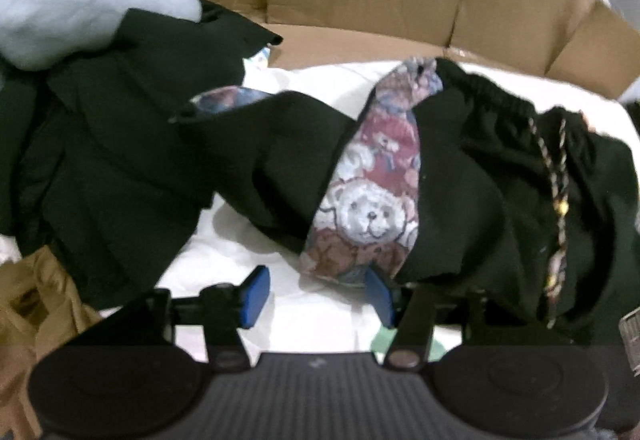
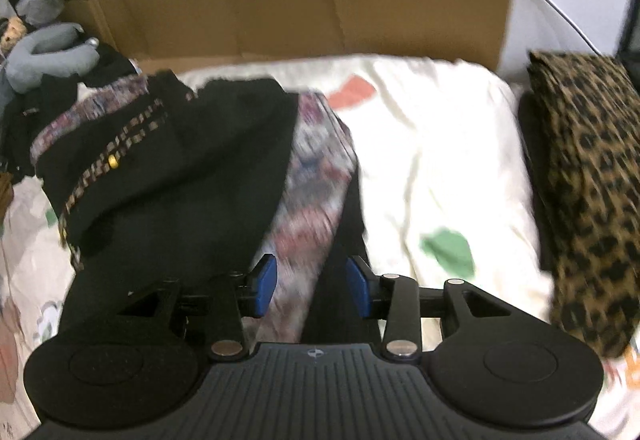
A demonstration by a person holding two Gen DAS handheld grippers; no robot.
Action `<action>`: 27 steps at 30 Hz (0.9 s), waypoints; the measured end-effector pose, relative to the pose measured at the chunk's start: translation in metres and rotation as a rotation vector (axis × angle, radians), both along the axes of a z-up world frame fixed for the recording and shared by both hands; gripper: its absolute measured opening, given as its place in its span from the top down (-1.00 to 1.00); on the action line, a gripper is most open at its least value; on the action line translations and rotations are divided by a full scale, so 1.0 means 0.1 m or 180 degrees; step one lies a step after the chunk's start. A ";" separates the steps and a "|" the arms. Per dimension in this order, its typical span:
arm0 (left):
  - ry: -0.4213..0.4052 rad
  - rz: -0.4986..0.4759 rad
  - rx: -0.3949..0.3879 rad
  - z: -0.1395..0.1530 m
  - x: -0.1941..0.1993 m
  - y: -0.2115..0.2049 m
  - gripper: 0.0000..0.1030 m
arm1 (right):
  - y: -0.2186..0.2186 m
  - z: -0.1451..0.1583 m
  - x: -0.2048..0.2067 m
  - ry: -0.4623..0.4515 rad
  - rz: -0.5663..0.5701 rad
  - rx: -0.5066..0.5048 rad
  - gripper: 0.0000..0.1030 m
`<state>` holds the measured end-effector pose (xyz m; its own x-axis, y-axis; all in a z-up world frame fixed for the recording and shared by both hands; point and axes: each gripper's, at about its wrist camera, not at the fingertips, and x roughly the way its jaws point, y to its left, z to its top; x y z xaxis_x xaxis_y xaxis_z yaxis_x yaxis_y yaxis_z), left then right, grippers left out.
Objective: Fold clothes
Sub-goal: 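Lower the black garment onto the blanket and spread it with both grippers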
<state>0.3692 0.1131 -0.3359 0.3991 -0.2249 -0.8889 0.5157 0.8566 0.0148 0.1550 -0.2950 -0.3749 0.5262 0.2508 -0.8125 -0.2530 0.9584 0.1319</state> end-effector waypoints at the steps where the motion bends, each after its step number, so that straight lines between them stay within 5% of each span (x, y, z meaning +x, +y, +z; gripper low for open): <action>1: -0.0024 -0.0043 0.0044 -0.05 0.00 -0.03 -0.10 | -0.05 -0.01 -0.06 0.0037 -0.0025 -0.0024 0.11; 12: -0.0318 -0.0527 0.0167 -0.24 -0.06 -0.25 0.03 | -0.49 -0.22 -0.53 0.0572 -0.0439 0.0148 0.08; 15: -0.0310 -0.0478 0.0105 -0.23 -0.06 -0.23 0.18 | -0.43 -0.26 -0.62 0.0667 -0.0367 0.0200 0.07; 19: -0.0324 -0.0440 0.0079 -0.21 -0.06 -0.22 0.68 | -0.35 -0.21 -0.73 0.0681 -0.0297 0.0247 0.07; 27: -0.0382 -0.0416 0.0029 -0.12 -0.06 -0.19 0.85 | -0.10 -0.18 -0.89 0.0883 -0.0039 0.0309 0.06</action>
<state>0.3629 0.0940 -0.3475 0.4704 -0.2740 -0.8389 0.6167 0.7820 0.0903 0.0663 -0.3051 -0.3931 0.2906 0.3296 -0.8983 -0.1831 0.9406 0.2859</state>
